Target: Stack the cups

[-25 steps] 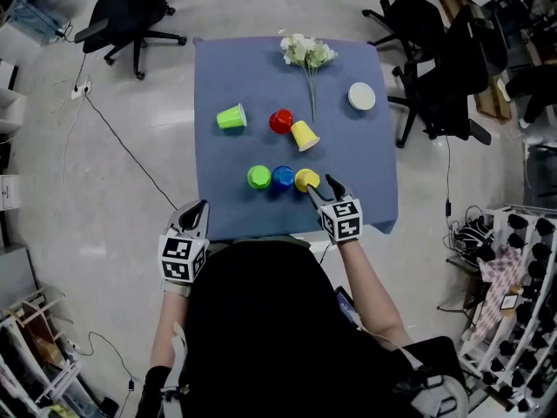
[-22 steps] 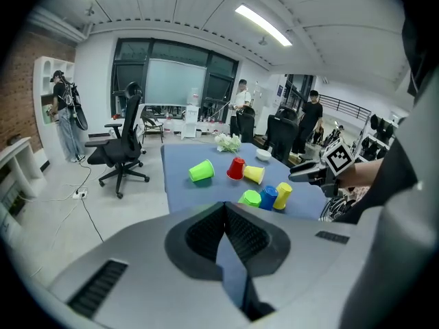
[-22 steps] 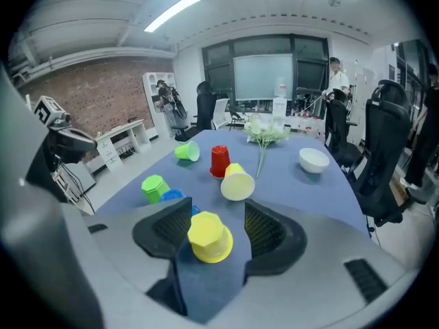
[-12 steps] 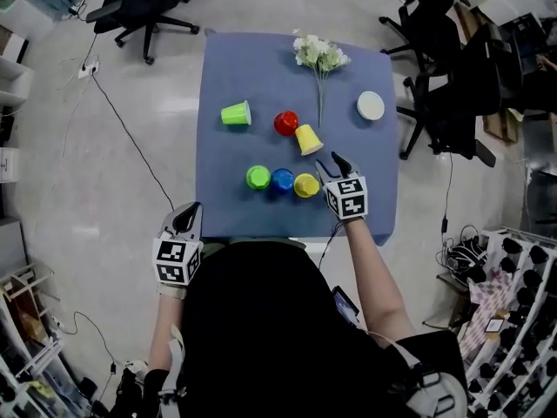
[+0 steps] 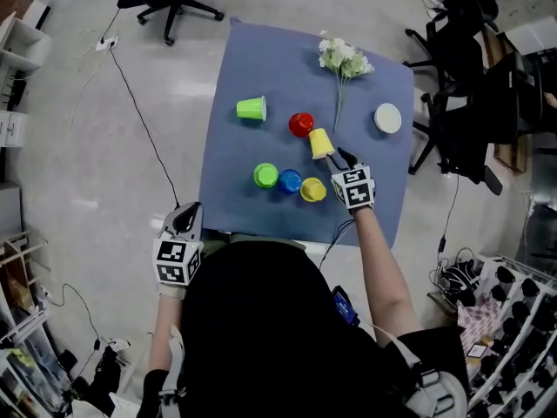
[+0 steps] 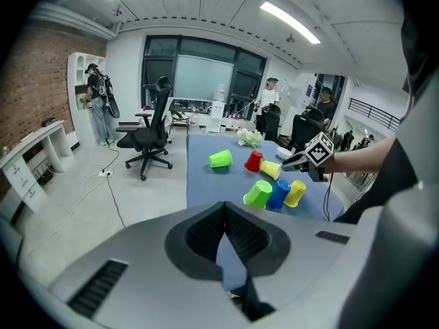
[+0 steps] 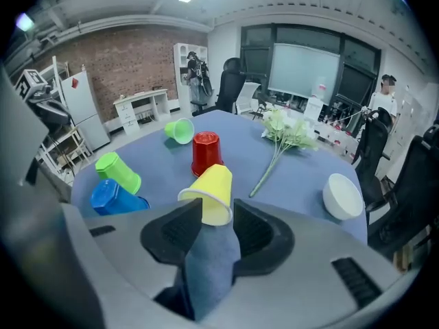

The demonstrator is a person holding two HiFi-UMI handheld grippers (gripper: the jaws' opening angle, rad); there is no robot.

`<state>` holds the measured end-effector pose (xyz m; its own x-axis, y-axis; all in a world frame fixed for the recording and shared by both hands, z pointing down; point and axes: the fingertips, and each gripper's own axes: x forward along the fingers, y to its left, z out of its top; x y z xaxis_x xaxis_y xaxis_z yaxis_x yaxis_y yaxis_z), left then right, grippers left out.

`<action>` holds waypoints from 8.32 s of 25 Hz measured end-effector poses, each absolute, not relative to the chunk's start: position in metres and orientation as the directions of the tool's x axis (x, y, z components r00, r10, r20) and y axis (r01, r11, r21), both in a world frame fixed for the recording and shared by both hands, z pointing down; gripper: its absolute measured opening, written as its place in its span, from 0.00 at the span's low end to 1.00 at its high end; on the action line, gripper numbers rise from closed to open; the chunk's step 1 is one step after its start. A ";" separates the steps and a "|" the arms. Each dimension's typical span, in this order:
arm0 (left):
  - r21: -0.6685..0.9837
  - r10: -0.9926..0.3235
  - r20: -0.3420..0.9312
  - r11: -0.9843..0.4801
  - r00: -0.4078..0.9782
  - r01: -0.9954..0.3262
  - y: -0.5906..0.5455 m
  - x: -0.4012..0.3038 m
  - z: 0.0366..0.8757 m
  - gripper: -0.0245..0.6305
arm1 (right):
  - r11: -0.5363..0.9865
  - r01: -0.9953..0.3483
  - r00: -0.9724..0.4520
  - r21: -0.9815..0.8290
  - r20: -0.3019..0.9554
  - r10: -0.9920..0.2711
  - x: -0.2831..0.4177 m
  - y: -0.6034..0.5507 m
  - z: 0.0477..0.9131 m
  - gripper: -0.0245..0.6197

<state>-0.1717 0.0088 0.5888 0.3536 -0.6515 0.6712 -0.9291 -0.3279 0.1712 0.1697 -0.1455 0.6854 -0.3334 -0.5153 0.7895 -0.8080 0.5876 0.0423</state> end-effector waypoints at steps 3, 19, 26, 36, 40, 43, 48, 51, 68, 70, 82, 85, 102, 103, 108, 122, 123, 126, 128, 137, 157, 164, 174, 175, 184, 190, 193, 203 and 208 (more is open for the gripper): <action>0.169 -0.654 0.674 -0.316 0.343 -0.934 0.013 -0.175 0.589 0.05 | 0.604 -0.794 -0.325 0.065 0.794 -0.514 0.167 -0.147 0.689 0.21; 0.172 -0.634 0.665 -0.385 0.395 -0.907 0.006 -0.166 0.585 0.05 | 0.510 -0.854 -0.251 0.108 0.772 -0.584 0.211 -0.128 0.673 0.10; 0.170 -0.641 0.668 -0.363 0.378 -0.916 0.011 -0.170 0.587 0.05 | 0.571 -0.815 -0.298 0.098 0.774 -0.558 0.192 -0.135 0.683 0.10; 0.172 -0.655 0.676 -0.305 0.338 -0.937 0.024 -0.184 0.590 0.05 | 0.616 -0.775 -0.273 0.141 0.805 -0.527 0.178 -0.150 0.703 0.12; 0.172 -0.653 0.675 -0.313 0.343 -0.934 0.025 -0.184 0.589 0.05 | 0.598 -0.787 -0.257 0.154 0.798 -0.545 0.182 -0.147 0.697 0.09; 0.171 -0.648 0.673 -0.332 0.356 -0.928 0.022 -0.184 0.587 0.05 | 0.565 -0.805 -0.224 0.178 0.792 -0.568 0.194 -0.139 0.691 0.09; 0.175 -0.633 0.666 -0.381 0.394 -0.908 0.014 -0.177 0.584 0.05 | 0.499 -0.830 -0.126 0.247 0.790 -0.600 0.229 -0.120 0.687 0.09; 0.182 -0.621 0.661 -0.413 0.422 -0.893 0.008 -0.173 0.584 0.05 | 0.463 -0.832 -0.041 0.305 0.799 -0.601 0.251 -0.103 0.687 0.09; 0.199 -0.525 0.639 -0.594 0.563 -0.779 -0.018 -0.146 0.581 0.05 | 0.554 -0.624 0.163 0.551 0.785 -0.598 0.241 -0.003 0.709 0.09; 0.200 -0.514 0.640 -0.606 0.571 -0.770 -0.019 -0.146 0.582 0.05 | 0.588 -0.578 0.165 0.566 0.787 -0.594 0.232 0.006 0.714 0.09; 0.211 -0.464 0.649 -0.652 0.603 -0.728 -0.020 -0.146 0.587 0.05 | 0.575 -0.686 0.127 0.447 0.851 -0.510 0.213 0.047 0.739 0.28; 0.215 -0.463 0.648 -0.651 0.605 -0.728 -0.021 -0.148 0.586 0.05 | 0.463 -0.807 0.080 0.367 0.844 -0.530 0.213 0.042 0.730 0.33; 0.218 -0.523 0.653 -0.562 0.547 -0.798 -0.008 -0.167 0.590 0.05 | 0.193 -0.981 -0.107 0.011 0.799 -0.592 0.216 -0.014 0.720 0.40; 0.217 -0.527 0.654 -0.556 0.543 -0.802 -0.007 -0.168 0.589 0.05 | 0.187 -0.982 -0.110 0.004 0.797 -0.594 0.217 -0.016 0.720 0.40; 0.219 -0.539 0.653 -0.537 0.531 -0.815 -0.002 -0.170 0.590 0.05 | 0.186 -0.983 -0.113 0.004 0.783 -0.611 0.222 -0.022 0.710 0.39; 0.260 -0.534 0.611 -0.562 0.585 -0.785 -0.011 -0.154 0.589 0.05 | 0.315 -0.949 -0.232 -0.011 0.700 -0.675 0.163 -0.040 0.611 0.38; 0.264 -0.534 0.608 -0.562 0.588 -0.784 -0.012 -0.154 0.589 0.05 | 0.330 -0.944 -0.244 -0.013 0.701 -0.670 0.155 -0.040 0.609 0.38; 0.277 -0.533 0.602 -0.559 0.595 -0.781 -0.015 -0.154 0.590 0.05 | 0.366 -0.930 -0.271 -0.020 0.711 -0.649 0.135 -0.037 0.607 0.38; 0.283 -0.532 0.598 -0.559 0.599 -0.780 -0.018 -0.155 0.590 0.05 | 0.386 -0.922 -0.281 -0.021 0.722 -0.632 0.124 -0.034 0.611 0.38; 0.308 -0.528 0.586 -0.558 0.615 -0.771 -0.025 -0.158 0.590 0.05 | 0.428 -0.904 -0.262 0.010 0.779 -0.570 0.106 -0.024 0.635 0.39; 0.303 -0.422 0.619 -0.649 0.662 -0.697 -0.085 -0.147 0.624 0.12 | 0.269 -0.962 -0.201 -0.039 0.770 -0.606 0.099 -0.002 0.620 0.45; 0.267 -0.347 0.656 -0.724 0.670 -0.636 -0.127 -0.136 0.653 0.20 | 0.090 -0.996 -0.078 -0.027 0.769 -0.635 0.113 0.030 0.611 0.45; 0.107 -0.340 0.694 -0.823 0.634 -0.558 -0.194 -0.111 0.683 0.38 | -0.125 -0.992 0.069 -0.008 0.798 -0.599 0.112 0.088 0.605 0.45; 0.094 -0.338 0.698 -0.831 0.632 -0.549 -0.199 -0.109 0.687 0.40 | -0.142 -0.990 0.079 -0.008 0.800 -0.595 0.110 0.093 0.605 0.45; -0.066 -0.358 0.754 -0.876 0.551 -0.478 -0.236 -0.096 0.724 0.54 | -0.252 -0.968 0.138 -0.007 0.820 -0.555 0.106 0.134 0.609 0.45; -0.151 -0.356 0.765 -0.909 0.537 -0.387 -0.242 -0.086 0.731 0.54 | -0.304 -0.953 0.160 -0.018 0.818 -0.552 0.114 0.151 0.611 0.45; -0.145 -0.340 0.772 -0.916 0.536 -0.373 -0.239 -0.083 0.732 0.49 | -0.320 -0.947 0.164 -0.027 0.815 -0.556 0.118 0.156 0.612 0.45; -0.100 -0.294 0.781 -0.930 0.551 -0.354 -0.201 -0.084 0.701 0.41 | -0.297 -0.953 0.128 -0.066 0.799 -0.588 0.127 0.160 0.615 0.45; -0.081 -0.273 0.796 -0.932 0.540 -0.353 -0.180 -0.087 0.686 0.41 | -0.264 -0.960 0.093 -0.093 0.784 -0.614 0.133 0.152 0.617 0.45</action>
